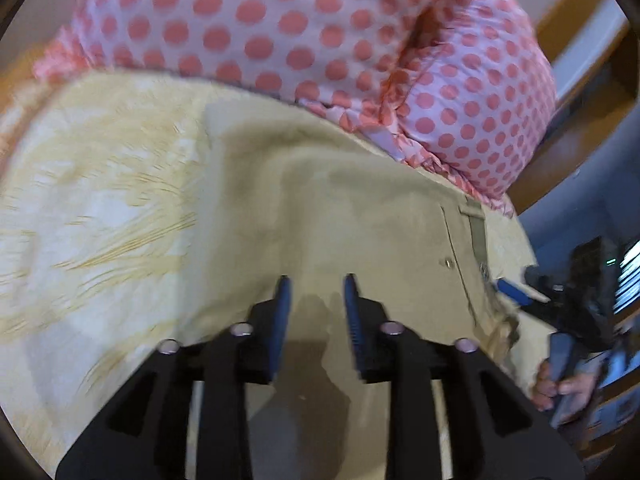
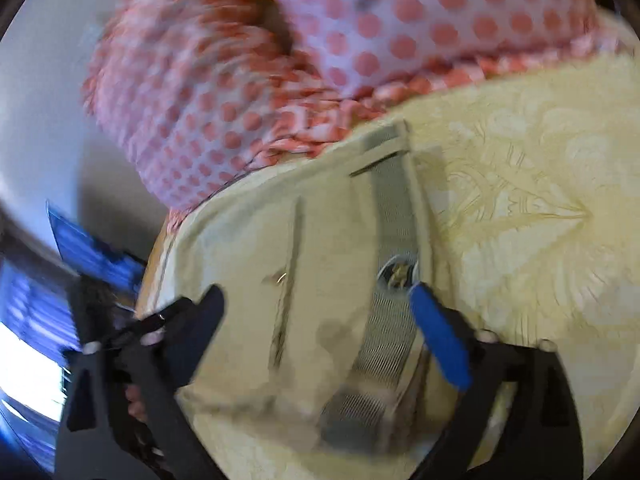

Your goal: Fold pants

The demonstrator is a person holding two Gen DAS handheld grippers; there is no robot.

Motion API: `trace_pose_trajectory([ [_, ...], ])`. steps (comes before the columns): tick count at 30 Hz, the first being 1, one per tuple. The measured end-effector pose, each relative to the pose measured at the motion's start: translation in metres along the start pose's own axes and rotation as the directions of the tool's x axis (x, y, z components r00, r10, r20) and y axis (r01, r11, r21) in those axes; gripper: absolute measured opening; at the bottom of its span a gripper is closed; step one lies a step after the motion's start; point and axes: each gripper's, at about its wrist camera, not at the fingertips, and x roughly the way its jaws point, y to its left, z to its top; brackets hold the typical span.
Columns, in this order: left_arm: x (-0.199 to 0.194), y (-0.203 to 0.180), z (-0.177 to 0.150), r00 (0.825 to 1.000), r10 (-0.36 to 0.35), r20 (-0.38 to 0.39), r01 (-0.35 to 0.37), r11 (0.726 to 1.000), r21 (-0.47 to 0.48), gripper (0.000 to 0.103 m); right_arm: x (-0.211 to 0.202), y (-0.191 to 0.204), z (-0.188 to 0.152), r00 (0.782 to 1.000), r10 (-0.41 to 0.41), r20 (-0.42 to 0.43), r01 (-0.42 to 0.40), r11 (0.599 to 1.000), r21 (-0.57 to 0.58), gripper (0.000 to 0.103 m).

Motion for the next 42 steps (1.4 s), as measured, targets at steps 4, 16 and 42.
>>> trace_pose_trajectory([
  [4, -0.057, -0.027, -0.054, 0.976, 0.12, 0.184, -0.144, 0.982, 0.122, 0.094, -0.028, 0.039, -0.064, 0.99, -0.066, 0.127, 0.092, 0.973, -0.21, 0.101],
  [16, -0.066, -0.06, -0.181, 0.895, 0.34, 0.287, -0.396, 0.904, 0.163, 0.098, -0.011, 0.069, -0.173, 0.904, -0.319, 0.286, 0.406, 0.85, -0.336, 0.101],
  [42, -0.062, -0.05, -0.2, 0.86, 0.334, 0.385, -0.421, 0.891, 0.168, 0.102, -0.004, 0.065, -0.193, 0.859, -0.338, 0.385, 0.468, 0.823, -0.321, 0.101],
])
